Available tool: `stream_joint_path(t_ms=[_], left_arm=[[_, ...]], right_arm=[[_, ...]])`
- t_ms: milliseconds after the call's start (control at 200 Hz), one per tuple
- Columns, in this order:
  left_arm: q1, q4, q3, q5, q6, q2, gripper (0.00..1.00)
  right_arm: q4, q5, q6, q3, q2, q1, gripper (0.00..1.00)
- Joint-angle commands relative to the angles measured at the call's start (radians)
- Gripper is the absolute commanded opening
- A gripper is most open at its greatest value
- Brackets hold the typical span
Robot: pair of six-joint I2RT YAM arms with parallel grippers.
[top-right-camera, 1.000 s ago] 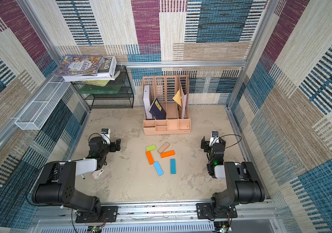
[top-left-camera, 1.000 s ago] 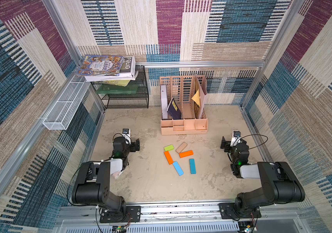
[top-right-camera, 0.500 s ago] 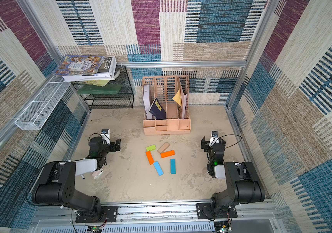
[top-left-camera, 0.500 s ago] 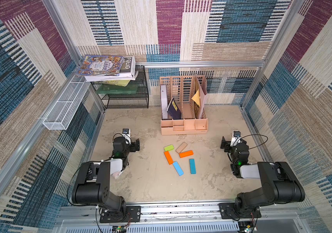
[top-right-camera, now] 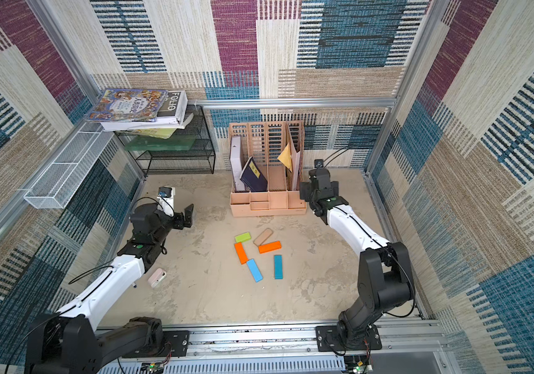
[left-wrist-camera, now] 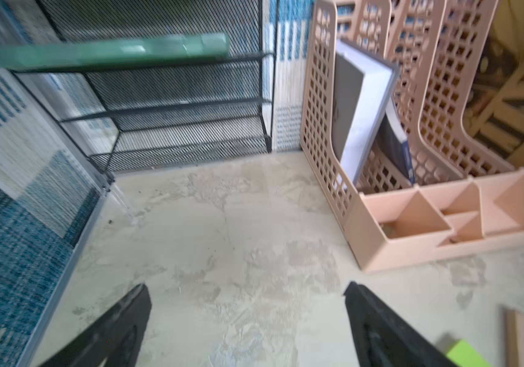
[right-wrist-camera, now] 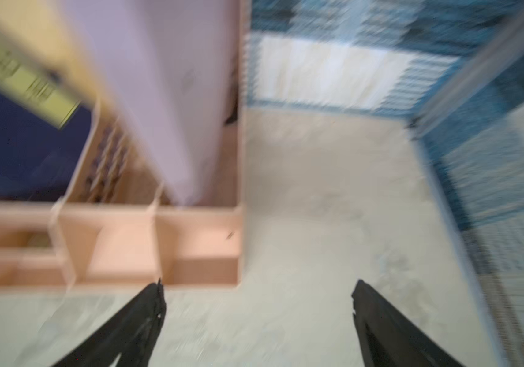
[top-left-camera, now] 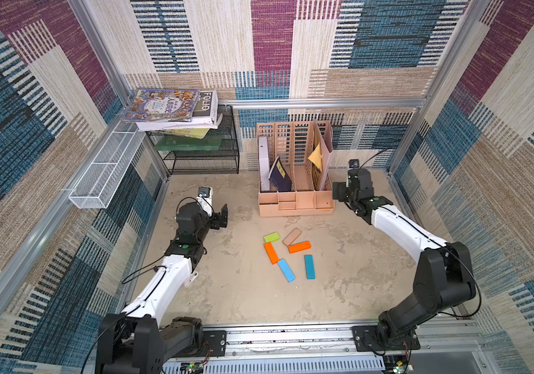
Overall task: Assemble a giraffe with building blocks
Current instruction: Pick up the building block from the center of the board.
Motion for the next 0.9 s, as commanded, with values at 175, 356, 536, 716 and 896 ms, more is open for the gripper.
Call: stream_joint_path(t_ms=[175, 356, 536, 716, 896], left_arm=[[-0.001, -0.293, 0.138, 0.008, -0.201, 0.013, 0.99], [-0.001, -0.42, 0.231, 0.014, -0.225, 0.092, 0.99], [-0.001, -0.533, 0.311, 0.006, -0.231, 0.164, 0.99], [-0.001, -0.603, 0.369, 0.017, -0.237, 0.22, 0.99], [-0.001, -0.604, 0.37, 0.026, -0.244, 0.22, 0.99]], right_arm=[[-0.265, -0.064, 0.06, 0.131, 0.103, 0.359, 0.96], [-0.266, -0.086, 0.198, 0.217, 0.254, 0.458, 0.9], [-0.327, -0.105, 0.216, 0.354, 0.41, 0.487, 0.94], [-0.412, -0.096, 0.229, 0.497, 0.546, 0.509, 0.95], [-0.425, -0.066, 0.271, 0.516, 0.574, 0.504, 0.93]])
